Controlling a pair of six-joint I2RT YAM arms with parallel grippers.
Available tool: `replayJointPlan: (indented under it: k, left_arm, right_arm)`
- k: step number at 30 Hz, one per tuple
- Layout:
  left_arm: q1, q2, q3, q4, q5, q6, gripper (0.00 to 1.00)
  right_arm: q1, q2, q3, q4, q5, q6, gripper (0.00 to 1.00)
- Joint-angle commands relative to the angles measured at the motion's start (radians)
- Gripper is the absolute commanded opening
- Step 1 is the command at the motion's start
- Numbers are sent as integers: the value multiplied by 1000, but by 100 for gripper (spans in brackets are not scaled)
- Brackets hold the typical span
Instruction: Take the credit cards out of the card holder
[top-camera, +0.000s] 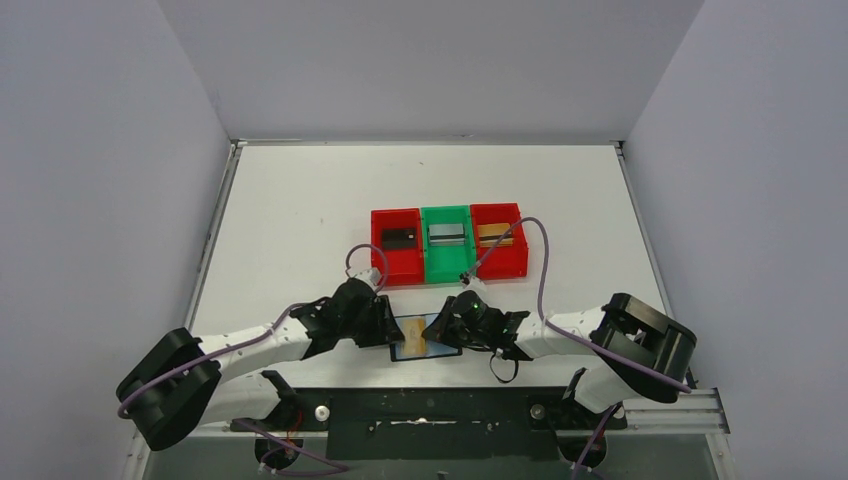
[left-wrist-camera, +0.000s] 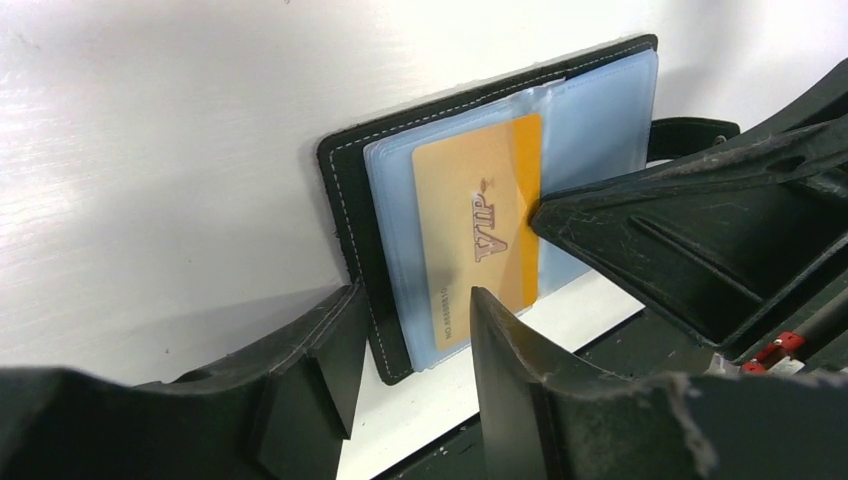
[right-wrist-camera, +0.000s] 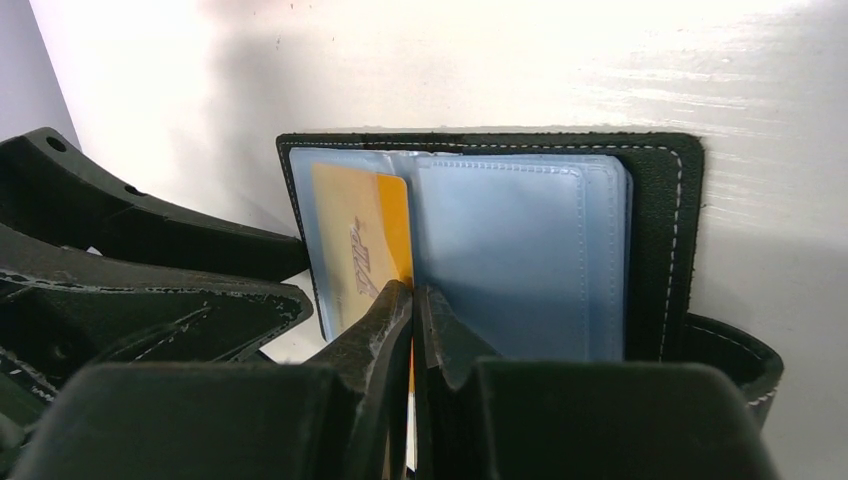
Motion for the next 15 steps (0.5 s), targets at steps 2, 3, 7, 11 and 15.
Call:
replayJointPlan:
  k: [2, 3, 7, 11, 15]
  left_arm:
    - [-3, 67, 64, 27, 15, 25, 43]
    - [-4, 83, 71, 24, 16, 32, 43]
    - [-25, 129, 100, -36, -33, 44, 31]
    - [-33, 136, 104, -64, -72, 44, 16]
    - [-40, 116, 108, -99, -112, 44, 4]
  right_arm:
    - [-7, 20, 12, -26, 35, 20, 0]
    - [-7, 21, 11, -22, 33, 21, 0]
    - [-8, 19, 14, -23, 35, 22, 0]
    - [-8, -2, 9, -35, 47, 25, 0]
    - [-7, -34, 1, -51, 65, 26, 0]
